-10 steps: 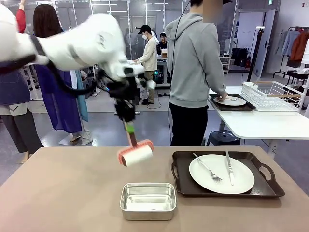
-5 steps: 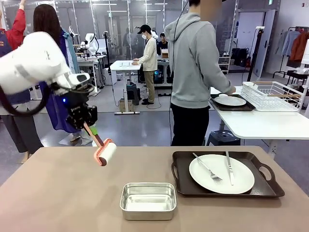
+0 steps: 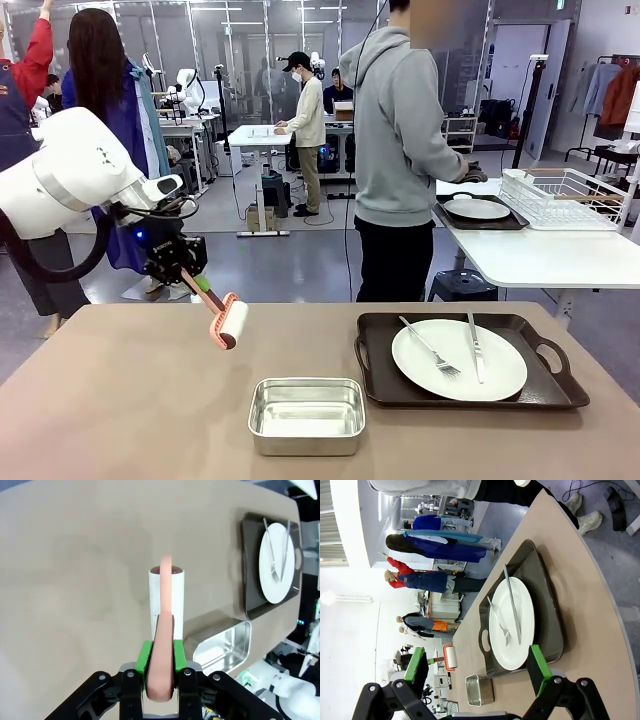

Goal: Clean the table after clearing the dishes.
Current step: When the left (or right) Handle tray is removed, use the left hand (or right hand) to clean the left (or right) side of the table with the Lint Roller.

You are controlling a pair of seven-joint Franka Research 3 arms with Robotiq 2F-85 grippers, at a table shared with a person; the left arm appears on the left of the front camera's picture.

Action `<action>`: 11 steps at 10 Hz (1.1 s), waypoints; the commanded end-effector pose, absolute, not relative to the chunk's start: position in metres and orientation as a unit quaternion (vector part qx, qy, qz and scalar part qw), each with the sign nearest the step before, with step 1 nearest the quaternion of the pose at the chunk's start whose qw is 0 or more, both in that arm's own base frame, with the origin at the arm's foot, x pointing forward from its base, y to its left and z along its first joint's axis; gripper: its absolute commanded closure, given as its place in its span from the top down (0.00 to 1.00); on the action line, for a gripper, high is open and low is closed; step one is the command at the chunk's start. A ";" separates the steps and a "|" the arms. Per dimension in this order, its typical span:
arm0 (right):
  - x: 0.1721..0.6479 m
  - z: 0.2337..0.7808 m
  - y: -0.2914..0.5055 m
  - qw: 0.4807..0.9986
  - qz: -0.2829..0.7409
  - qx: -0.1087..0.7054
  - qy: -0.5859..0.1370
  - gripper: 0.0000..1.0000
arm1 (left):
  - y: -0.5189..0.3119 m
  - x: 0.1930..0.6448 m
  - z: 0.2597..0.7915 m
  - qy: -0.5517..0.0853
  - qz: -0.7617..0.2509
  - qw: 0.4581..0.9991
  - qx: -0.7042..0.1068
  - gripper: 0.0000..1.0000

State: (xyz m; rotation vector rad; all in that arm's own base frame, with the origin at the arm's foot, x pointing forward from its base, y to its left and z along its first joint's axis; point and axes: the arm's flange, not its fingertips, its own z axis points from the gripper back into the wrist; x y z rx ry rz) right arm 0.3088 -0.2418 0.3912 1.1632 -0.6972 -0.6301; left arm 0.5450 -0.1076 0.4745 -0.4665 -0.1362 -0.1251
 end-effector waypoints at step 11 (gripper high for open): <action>0.308 0.393 -0.241 0.732 -0.284 0.531 -0.319 1.00 | -0.078 0.539 0.367 -0.044 -0.006 0.946 -0.321 0.22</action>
